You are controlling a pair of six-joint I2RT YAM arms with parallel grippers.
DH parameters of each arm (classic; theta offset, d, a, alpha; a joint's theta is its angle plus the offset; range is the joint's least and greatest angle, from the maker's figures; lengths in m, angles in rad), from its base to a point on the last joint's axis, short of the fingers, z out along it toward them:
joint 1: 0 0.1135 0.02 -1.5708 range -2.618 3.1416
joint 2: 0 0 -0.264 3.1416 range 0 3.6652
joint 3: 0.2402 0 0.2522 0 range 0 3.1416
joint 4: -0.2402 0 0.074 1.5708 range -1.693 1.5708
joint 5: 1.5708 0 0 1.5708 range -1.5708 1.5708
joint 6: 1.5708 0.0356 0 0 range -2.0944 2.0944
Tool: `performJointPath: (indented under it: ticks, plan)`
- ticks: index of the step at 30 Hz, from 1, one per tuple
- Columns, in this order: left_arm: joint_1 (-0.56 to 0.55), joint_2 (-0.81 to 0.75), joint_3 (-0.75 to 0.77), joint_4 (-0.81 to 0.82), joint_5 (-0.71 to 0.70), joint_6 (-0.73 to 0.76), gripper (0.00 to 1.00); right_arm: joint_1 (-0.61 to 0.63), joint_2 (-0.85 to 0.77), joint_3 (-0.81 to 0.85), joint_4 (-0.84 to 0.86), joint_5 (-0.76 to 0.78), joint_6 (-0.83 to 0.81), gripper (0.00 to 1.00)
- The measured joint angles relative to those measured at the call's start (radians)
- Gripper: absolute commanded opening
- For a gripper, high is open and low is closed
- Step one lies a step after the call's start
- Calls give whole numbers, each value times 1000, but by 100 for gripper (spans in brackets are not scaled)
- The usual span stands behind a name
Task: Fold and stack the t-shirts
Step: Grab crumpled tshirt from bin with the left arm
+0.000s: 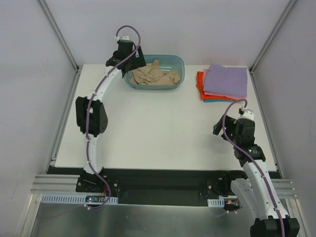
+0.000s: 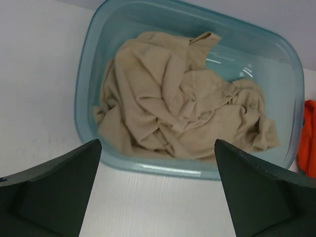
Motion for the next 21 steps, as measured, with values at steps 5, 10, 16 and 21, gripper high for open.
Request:
performJointPath:
  ticks: [5, 10, 16, 21]
  plan:
    - [0, 321, 332, 22, 66, 54, 99, 0, -3, 0, 1, 5, -9, 97]
    - [0, 502, 421, 19, 104, 58, 99, 0, -3, 0, 1, 6, -12, 97]
    - [3, 575, 422, 27, 177, 13, 80, 0, 17, 0, 1, 6, -16, 97]
    - [2, 578, 425, 49, 211, -33, 44, 0, 21, 0, 2, 7, -18, 97]
